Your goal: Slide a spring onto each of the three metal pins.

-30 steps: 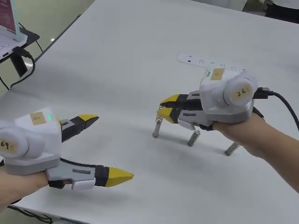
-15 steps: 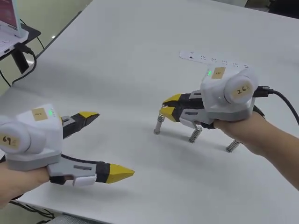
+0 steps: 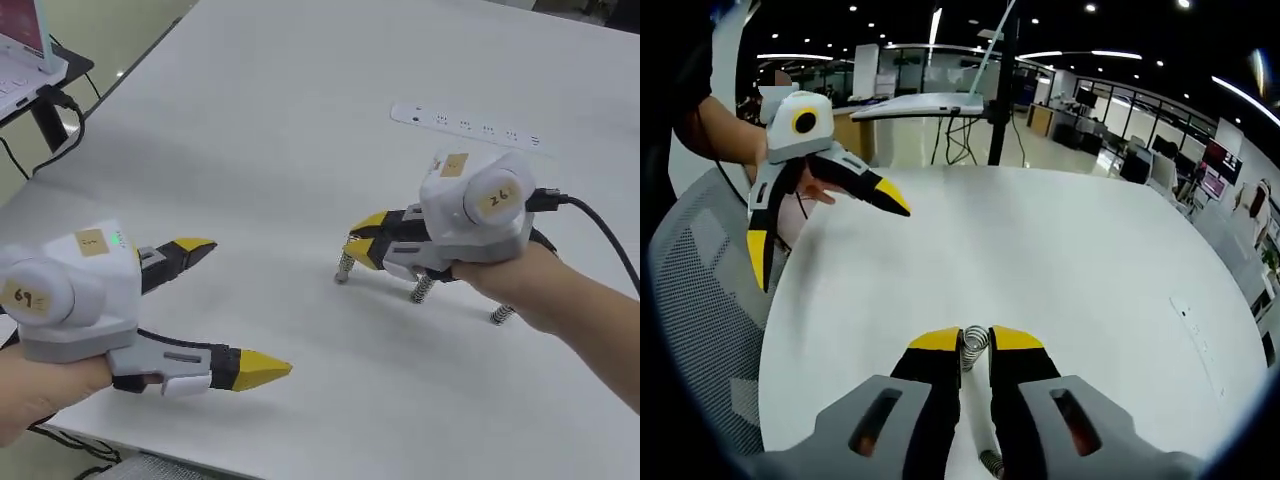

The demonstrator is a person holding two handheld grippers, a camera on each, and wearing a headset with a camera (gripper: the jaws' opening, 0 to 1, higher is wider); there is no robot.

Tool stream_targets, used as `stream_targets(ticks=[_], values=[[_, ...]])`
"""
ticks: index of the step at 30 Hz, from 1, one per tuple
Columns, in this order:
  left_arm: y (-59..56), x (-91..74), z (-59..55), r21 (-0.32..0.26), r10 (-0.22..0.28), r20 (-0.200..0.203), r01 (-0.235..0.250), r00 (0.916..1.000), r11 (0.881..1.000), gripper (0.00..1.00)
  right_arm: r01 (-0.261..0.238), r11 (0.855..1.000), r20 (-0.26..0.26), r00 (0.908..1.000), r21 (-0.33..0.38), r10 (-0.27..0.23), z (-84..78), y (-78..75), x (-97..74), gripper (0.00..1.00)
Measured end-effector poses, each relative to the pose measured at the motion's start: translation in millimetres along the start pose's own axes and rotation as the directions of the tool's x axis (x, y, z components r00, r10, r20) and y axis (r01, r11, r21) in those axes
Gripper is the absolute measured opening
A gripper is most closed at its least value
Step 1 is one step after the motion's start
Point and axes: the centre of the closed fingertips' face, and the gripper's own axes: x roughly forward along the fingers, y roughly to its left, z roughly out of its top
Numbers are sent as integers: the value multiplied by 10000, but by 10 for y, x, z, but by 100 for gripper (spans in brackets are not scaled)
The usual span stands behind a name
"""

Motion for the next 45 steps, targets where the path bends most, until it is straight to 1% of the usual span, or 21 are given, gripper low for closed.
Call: stream_targets(ticks=[5,14,15,16,25,29,30,33,35,38,43,45], values=[[3,-7,6,-16,14,26,-14,10000,10000,98,-157,9999,-293,9994,28,158,-70,17,69,8],[-11,-1,3,-22,5,7,-5,10000,10000,98,-218,9997,-716,9972,-84,212,-173,42,141,8],[-14,0,3,-18,-6,1,6,10000,10000,98,-209,9997,-738,9971,-102,201,-178,40,143,8],[-16,1,3,-25,-8,-1,8,10000,10000,98,-192,9998,-633,9978,1,192,-159,38,146,8],[-20,11,34,12,-18,24,18,10000,10000,98,-198,9998,-674,9975,-73,193,-162,34,142,9],[-27,23,67,56,-57,19,57,10000,10000,98,3,10000,-677,9977,-56,-7,-173,8,136,18],[-29,26,69,56,-74,11,74,10000,10000,98,48,10000,-632,9980,-81,-53,-164,2,125,20],[-30,40,74,109,-101,-52,102,9999,9999,98,82,10000,-453,9989,53,-80,-117,1,71,22],[-31,54,108,132,-118,-3,118,9999,9998,98,148,9998,-274,9995,132,-144,-82,-5,14,25],[-27,82,161,174,-163,82,162,9998,9997,98,230,9996,-157,9996,136,-228,-75,-5,-59,26],[-27,96,206,262,-193,111,190,9998,9995,98,419,9987,13,9991,277,-419,-87,-15,-167,31],[-26,94,221,272,-196,124,193,9997,9994,98,435,9978,187,9988,510,-445,-81,-2,-218,33]])
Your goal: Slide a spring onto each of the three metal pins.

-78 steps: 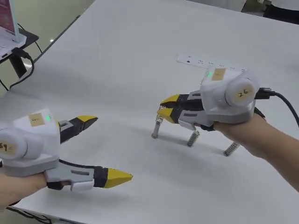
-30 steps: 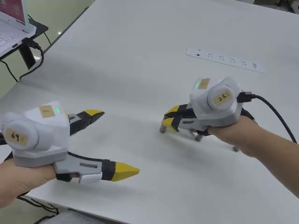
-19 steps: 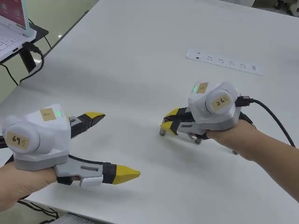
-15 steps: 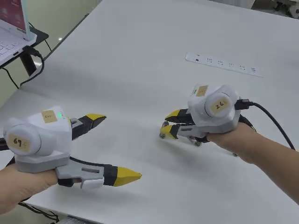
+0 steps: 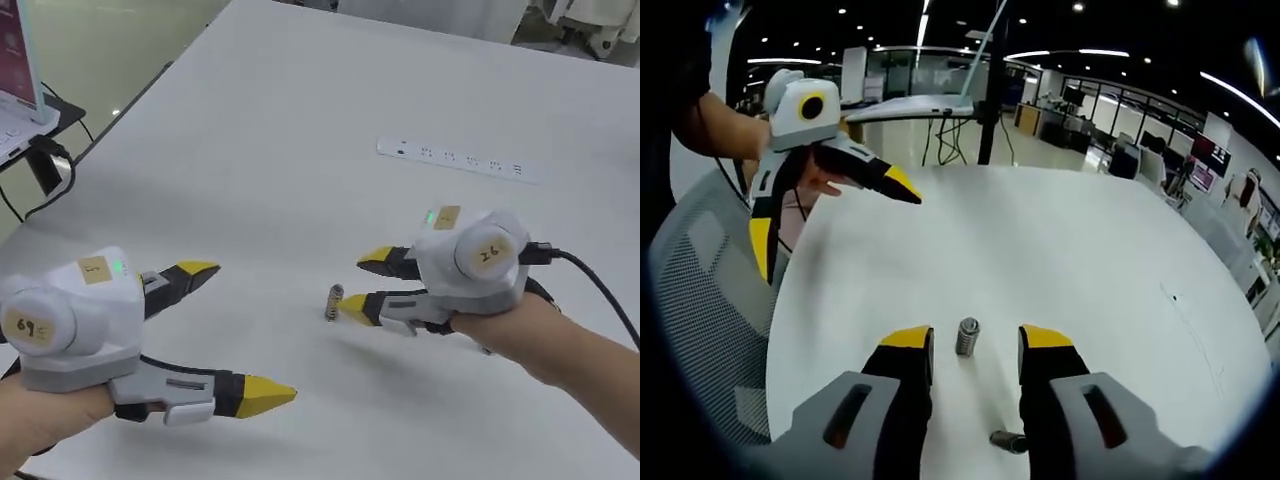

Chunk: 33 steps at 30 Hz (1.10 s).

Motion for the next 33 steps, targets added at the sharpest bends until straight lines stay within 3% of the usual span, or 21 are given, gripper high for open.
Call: stream_targets(ticks=[20,33], values=[[-108,-4,153,461,-147,-127,153,9998,9988,98,521,9951,863,9945,843,-594,-18,64,-397,48],[-206,64,253,663,-284,-172,295,9994,9974,99,666,9841,1565,9833,1646,-928,-145,109,-752,63]])
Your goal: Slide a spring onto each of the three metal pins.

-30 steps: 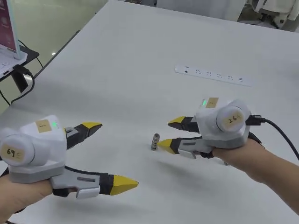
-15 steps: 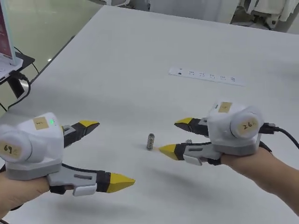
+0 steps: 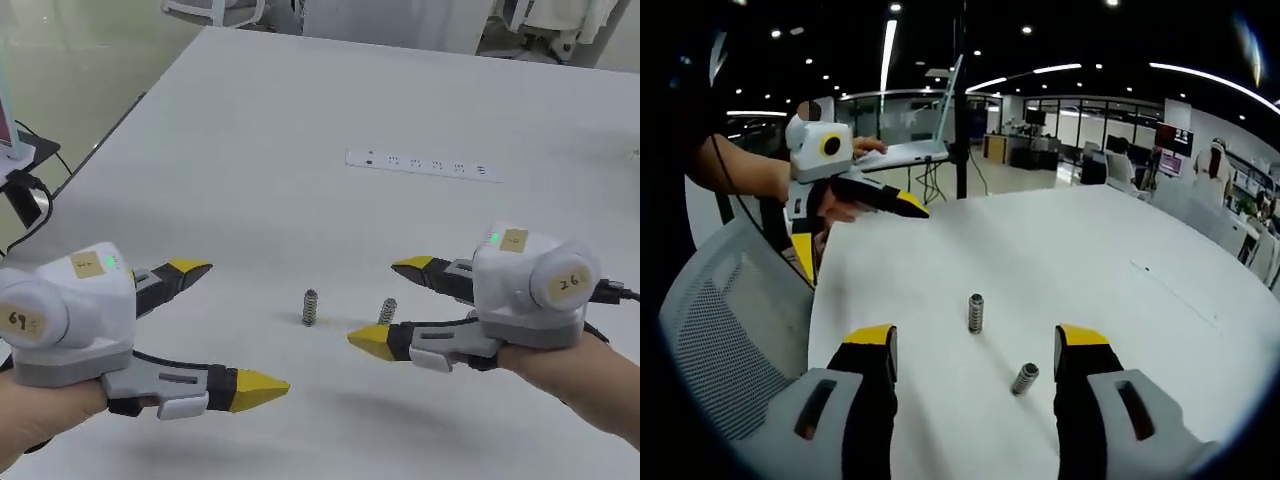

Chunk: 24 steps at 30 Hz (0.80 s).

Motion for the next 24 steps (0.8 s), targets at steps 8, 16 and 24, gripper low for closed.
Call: stream_targets(ticks=[8,16,24], values=[[-31,31,-7,-32,-60,-88,60,9999,10000,99,397,9975,441,9981,582,-423,-108,-64,-250,71],[-53,34,23,-82,-44,-12,44,10000,10000,99,656,9930,967,9925,980,-751,-116,-104,-454,81],[-56,22,32,-111,-26,-25,26,10000,9999,99,953,9878,879,9904,1235,-1065,-256,-148,-572,90]])
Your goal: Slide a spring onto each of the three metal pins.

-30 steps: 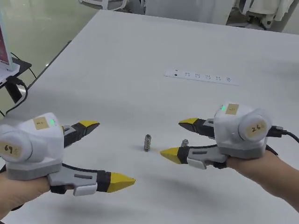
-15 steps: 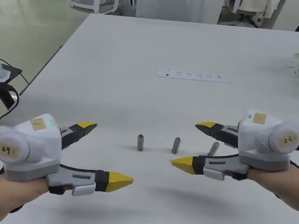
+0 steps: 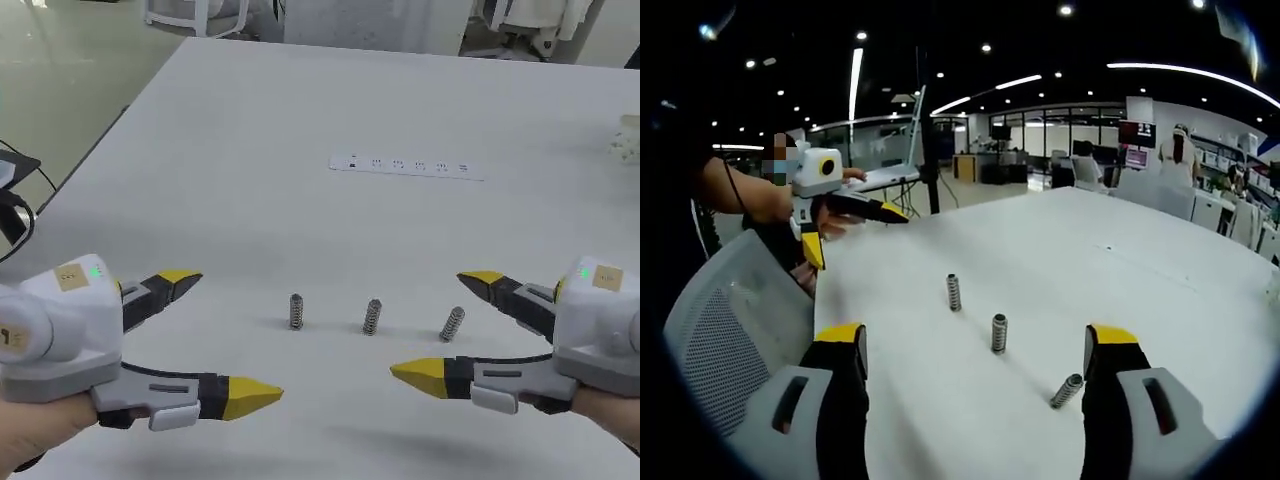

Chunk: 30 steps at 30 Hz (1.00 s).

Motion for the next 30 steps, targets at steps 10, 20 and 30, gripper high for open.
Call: stream_targets(ticks=[10,20,30], values=[[-10,3,18,-27,-13,20,13,10000,10000,99,221,9988,9,9998,435,-221,-161,-58,-169,96],[-12,-7,-39,-192,-27,-44,27,10000,9998,99,541,9955,-288,9982,774,-520,-332,-178,-366,99],[-2,-68,-119,-448,117,-41,-119,9999,9989,99,897,9918,-624,9945,911,-842,-471,-240,-507,99]])
